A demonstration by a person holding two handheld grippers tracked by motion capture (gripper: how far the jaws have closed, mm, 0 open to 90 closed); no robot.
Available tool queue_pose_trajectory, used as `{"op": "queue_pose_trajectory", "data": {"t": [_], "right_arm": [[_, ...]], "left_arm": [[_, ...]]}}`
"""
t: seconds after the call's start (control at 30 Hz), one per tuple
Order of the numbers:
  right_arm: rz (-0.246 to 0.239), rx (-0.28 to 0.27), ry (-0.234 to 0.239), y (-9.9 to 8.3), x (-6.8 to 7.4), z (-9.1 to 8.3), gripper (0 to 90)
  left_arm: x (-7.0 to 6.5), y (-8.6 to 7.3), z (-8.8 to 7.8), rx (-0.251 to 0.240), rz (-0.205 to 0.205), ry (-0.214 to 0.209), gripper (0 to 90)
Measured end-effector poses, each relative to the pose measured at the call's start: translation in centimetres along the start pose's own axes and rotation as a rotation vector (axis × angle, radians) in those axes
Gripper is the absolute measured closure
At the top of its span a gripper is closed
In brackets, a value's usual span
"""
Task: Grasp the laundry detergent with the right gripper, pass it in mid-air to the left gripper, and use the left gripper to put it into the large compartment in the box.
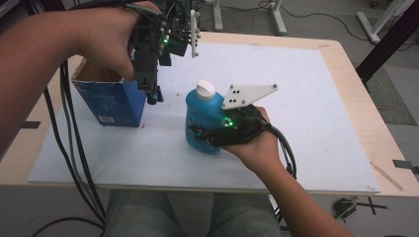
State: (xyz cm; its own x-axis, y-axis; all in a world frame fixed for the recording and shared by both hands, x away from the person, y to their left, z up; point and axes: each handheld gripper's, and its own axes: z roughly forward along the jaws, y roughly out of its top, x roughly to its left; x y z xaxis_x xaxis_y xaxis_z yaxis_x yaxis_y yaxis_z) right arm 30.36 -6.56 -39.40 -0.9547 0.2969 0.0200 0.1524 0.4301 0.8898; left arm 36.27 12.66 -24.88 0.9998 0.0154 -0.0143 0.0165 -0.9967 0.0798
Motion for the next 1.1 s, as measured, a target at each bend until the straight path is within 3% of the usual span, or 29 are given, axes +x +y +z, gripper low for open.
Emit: {"op": "queue_pose_trajectory", "data": {"t": [0.43, 0.77, 1.1], "right_arm": [[-0.066, 0.069, 0.102, 3.1, -1.1, -0.8, 46.0], [-0.102, 0.072, 0.212, 5.0, -1.4, -1.0, 45.9], [-0.143, 0.099, 0.296, 6.4, -1.5, -1.0, 46.0]], "left_arm": [[-1.9, 1.6, -1.4, -0.033, 0.029, -0.034, 1.8], [-3.1, 3.6, -2.7, -0.042, 0.049, -0.031, 1.8], [-3.5, 4.7, -3.1, -0.035, 0.016, -0.038, 1.8]]}}
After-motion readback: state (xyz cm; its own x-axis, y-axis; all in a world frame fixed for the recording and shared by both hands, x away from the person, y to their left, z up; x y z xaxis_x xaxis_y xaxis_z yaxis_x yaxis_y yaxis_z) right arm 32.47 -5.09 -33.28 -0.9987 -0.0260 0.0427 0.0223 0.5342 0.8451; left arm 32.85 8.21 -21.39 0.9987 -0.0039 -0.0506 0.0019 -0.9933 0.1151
